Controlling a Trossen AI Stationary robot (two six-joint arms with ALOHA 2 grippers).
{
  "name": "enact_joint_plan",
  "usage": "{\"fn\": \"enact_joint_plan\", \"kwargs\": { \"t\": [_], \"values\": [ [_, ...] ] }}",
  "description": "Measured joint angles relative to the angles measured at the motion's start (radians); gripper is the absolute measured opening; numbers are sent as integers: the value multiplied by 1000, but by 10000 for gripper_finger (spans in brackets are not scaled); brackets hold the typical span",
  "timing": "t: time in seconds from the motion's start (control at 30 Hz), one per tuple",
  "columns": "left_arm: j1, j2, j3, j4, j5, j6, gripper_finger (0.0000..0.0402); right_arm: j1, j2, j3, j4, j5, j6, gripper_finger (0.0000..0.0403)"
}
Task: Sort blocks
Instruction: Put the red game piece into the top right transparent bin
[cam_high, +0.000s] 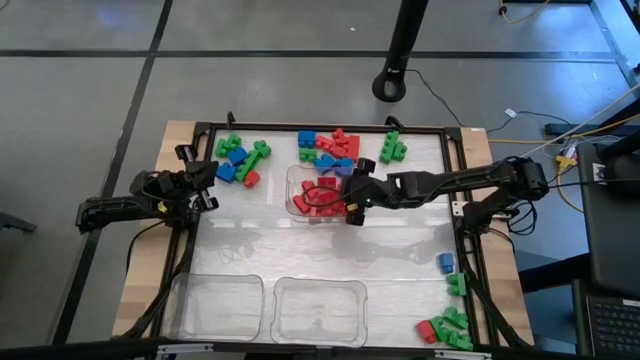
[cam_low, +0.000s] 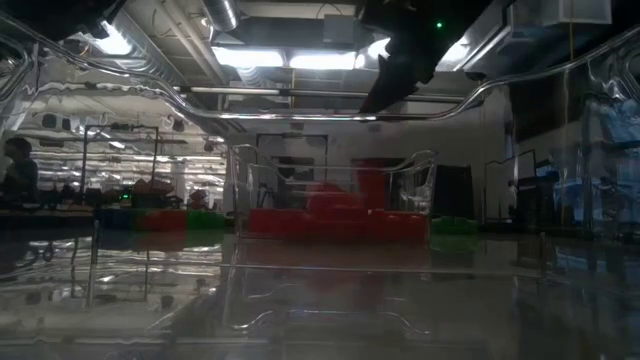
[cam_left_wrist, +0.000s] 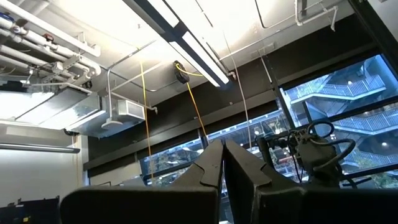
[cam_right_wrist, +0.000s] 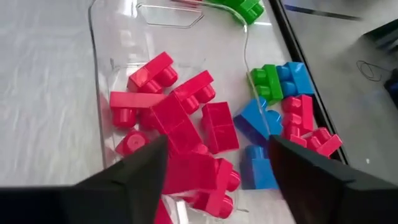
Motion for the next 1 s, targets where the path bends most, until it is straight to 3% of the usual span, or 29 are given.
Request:
{"fn": "enact_joint_plan", "kwargs": {
  "t": [0.17,0.37,0.63,1.0],
  "values": [
    [0,0,0,0,0,0,6,6,-14,0,-10,-104,9,331],
    [0,0,0,-3,0,1,6,98,-68,1,-162,-198,166,341],
    [0,0,0,-7,0,0,6,369,-94,1,-301,-216,516,342],
    [0,0,0,-7,0,0,6,729,-64,1,-302,-176,1105,342]
  ]
}}
